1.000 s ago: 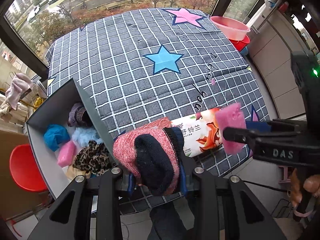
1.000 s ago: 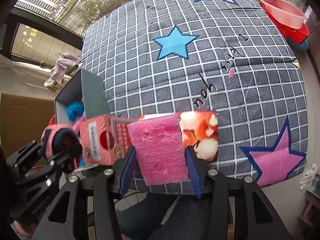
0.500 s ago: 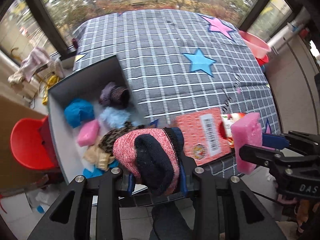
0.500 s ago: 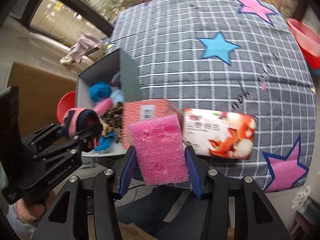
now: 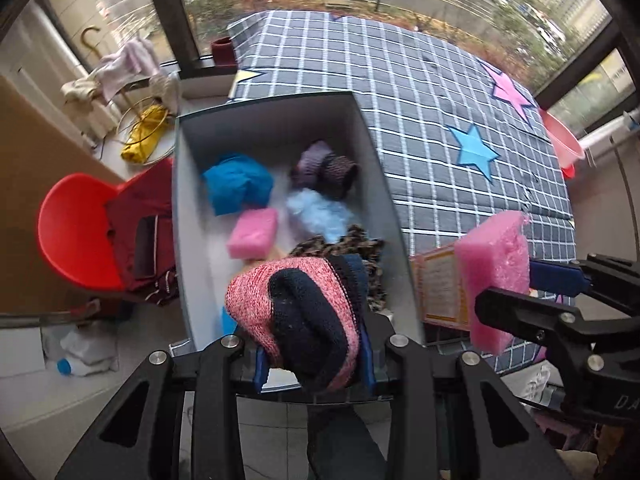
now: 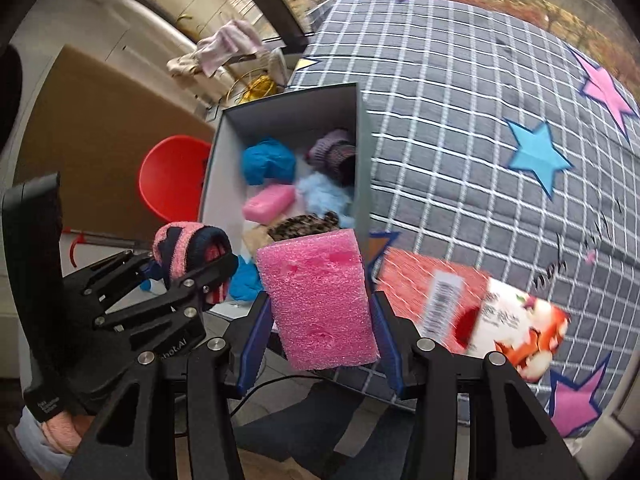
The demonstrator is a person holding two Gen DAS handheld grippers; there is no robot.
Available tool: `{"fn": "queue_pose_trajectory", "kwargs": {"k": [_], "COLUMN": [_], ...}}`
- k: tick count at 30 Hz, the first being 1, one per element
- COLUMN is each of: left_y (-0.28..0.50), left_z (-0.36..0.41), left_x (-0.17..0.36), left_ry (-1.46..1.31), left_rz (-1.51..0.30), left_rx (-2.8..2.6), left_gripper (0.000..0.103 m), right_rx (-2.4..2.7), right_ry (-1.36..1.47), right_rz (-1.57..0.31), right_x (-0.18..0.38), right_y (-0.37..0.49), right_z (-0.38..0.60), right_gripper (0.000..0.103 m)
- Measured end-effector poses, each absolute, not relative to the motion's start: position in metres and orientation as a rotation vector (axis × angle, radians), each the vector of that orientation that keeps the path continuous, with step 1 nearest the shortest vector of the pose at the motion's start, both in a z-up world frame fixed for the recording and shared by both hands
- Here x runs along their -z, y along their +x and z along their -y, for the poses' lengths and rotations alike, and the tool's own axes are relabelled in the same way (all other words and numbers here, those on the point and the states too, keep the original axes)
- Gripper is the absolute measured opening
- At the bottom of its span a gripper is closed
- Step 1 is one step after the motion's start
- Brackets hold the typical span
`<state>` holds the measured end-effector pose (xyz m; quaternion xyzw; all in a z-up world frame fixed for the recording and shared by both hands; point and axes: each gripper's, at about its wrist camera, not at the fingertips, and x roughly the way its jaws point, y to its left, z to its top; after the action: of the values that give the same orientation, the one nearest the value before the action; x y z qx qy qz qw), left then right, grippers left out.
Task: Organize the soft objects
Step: 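Carry the pink-and-black sock and pink sponge with both tools over the white box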
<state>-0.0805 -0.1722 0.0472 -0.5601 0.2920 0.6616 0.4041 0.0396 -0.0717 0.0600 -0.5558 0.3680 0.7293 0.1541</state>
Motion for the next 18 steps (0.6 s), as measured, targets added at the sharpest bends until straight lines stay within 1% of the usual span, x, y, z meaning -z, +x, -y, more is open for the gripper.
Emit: {"fn": "queue_pose_trajectory", "kwargs": {"k": [11,18], "left_y": [-0.115,-0.13], "left_z": [0.187,0.178], "left_x": [-0.035,-0.03], "left_ry": [-1.485,-1.497], "left_rz": [-0.691,-0.675], "left_rx": [-1.747,-1.773], "left_gripper": [0.037,0.037], "right_rx": [-2.127,-2.127], "right_ry": [-1.702,-1.731], "right_rz": [-0.951,-0.903], "right_x": [-0.05,-0.043], "right_y": [-0.013,-0.033], "right_z": [0.083,0.081], "right_gripper": [0.05,0.05]}}
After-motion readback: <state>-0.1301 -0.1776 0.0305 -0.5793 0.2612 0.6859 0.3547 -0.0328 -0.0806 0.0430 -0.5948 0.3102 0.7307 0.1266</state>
